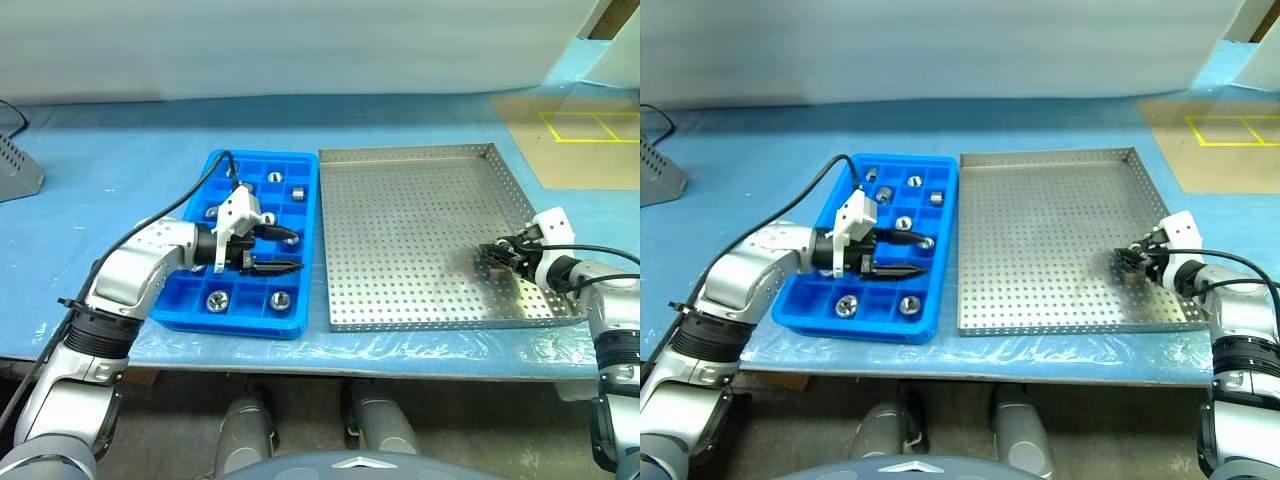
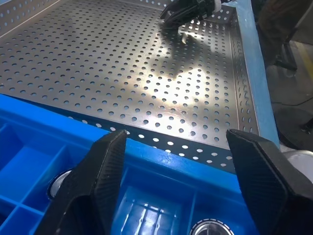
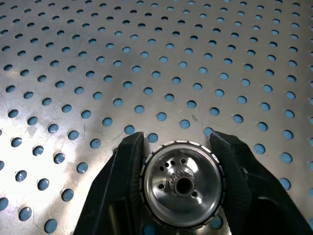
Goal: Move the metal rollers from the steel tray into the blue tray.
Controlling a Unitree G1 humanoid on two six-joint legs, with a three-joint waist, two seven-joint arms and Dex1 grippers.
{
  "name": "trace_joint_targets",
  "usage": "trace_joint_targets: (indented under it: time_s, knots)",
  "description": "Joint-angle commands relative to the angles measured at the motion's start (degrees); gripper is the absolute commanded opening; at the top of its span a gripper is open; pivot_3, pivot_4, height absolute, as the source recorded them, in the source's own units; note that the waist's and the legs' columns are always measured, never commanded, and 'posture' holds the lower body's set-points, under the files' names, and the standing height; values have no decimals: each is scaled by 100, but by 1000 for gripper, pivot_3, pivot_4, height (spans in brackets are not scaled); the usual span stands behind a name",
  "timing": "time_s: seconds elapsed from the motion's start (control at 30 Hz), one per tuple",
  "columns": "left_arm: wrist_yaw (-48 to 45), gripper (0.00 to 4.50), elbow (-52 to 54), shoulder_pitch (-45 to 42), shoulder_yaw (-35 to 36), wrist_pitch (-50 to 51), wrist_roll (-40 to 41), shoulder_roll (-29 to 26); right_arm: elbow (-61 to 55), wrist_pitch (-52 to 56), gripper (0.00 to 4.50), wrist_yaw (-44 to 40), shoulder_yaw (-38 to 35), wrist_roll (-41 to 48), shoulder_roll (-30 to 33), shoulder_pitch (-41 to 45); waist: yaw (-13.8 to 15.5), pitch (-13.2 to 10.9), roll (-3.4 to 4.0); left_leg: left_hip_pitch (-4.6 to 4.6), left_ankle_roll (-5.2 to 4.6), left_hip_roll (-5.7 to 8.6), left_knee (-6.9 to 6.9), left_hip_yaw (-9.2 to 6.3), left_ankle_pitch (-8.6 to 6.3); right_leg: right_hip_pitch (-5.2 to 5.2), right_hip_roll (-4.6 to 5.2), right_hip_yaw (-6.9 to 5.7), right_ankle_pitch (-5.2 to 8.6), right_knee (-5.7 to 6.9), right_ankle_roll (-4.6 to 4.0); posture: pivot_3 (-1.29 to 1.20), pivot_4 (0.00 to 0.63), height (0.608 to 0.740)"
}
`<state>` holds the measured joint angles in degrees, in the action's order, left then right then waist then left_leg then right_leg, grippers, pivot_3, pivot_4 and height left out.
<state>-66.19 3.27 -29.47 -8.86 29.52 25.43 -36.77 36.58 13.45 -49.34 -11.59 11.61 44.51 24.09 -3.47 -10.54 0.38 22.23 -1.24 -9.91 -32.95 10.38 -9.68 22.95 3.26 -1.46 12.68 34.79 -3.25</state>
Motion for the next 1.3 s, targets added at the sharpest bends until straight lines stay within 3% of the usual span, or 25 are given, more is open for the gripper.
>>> trace_joint_targets:
  time_s: [0.03,0.27,0.5,0.67,0.83,1.03,1.3]
  knots:
    - [-26,3476,132,-30,193,-25,19,-120,-93,-95,1678,-64,16,-14,32,16,1,0,0,-1,0,0,0,0,0,0,0,0,0,0,0,-348,150,740]
    - [-58,3476,92,-31,259,-68,25,-231,-498,61,1675,-140,125,28,-101,95,-13,0,0,-2,0,-1,-3,0,0,-2,0,0,0,0,0,-353,150,740]
    - [-2,3476,-207,-154,818,-122,-5,-750,-2809,1257,1675,-781,692,695,-464,292,-28,-2,5,-3,8,-12,14,0,5,12,-11,0,0,6,0,-319,150,740]
    - [76,3476,-50,-41,1129,-182,-70,-1103,-3360,1698,1675,-1173,1441,898,-969,1025,88,-3,3,-2,11,-10,20,0,6,12,-6,-2,0,2,-1,-223,150,740]
    - [264,3476,424,391,1632,28,56,-1472,-3134,1698,1675,-1529,2118,968,-1893,1867,242,-5,0,7,18,-16,34,-1,10,28,-4,-2,1,3,-4,-104,150,740]
    - [729,3476,1451,1413,2380,594,373,-1606,-2355,1270,1675,-2013,2911,687,-2789,2257,533,-7,-6,11,28,-18,63,-1,15,37,1,-15,16,-1,-28,51,150,740]
    - [1295,3476,2422,2256,2865,1071,769,-1472,-912,486,1675,-1938,3119,212,-3473,2435,844,-9,-13,8,48,-18,69,-7,25,35,4,-21,18,7,-31,123,150,740]
